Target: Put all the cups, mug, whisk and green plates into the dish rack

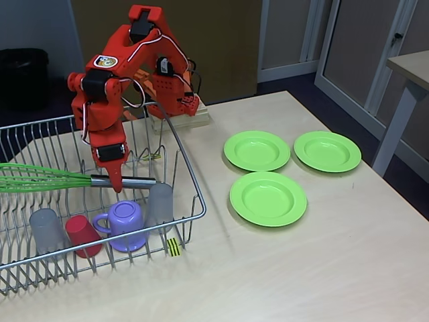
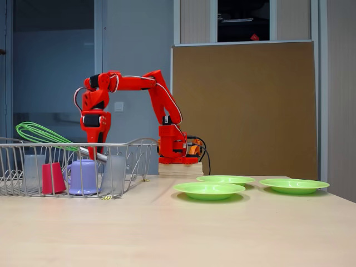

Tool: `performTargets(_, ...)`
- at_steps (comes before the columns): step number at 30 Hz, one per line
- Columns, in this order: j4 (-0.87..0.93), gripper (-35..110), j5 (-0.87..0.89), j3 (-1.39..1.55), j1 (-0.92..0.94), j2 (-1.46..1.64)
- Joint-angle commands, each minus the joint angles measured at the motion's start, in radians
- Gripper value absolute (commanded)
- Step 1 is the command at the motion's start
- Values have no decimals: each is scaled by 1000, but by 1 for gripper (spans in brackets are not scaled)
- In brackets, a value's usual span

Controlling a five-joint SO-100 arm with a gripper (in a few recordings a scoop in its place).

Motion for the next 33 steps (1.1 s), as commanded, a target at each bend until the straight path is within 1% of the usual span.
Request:
performTargets(1,11,0,-12,-63,18,-9)
performTargets(9,18,0,-14,-124,11,-80)
performTargets(17,37,12,-18,-167,-5,-129)
performTargets(21,41,15,-18,-167,-11,-129)
performTargets(33,63,19,-5,-169,-29,-118)
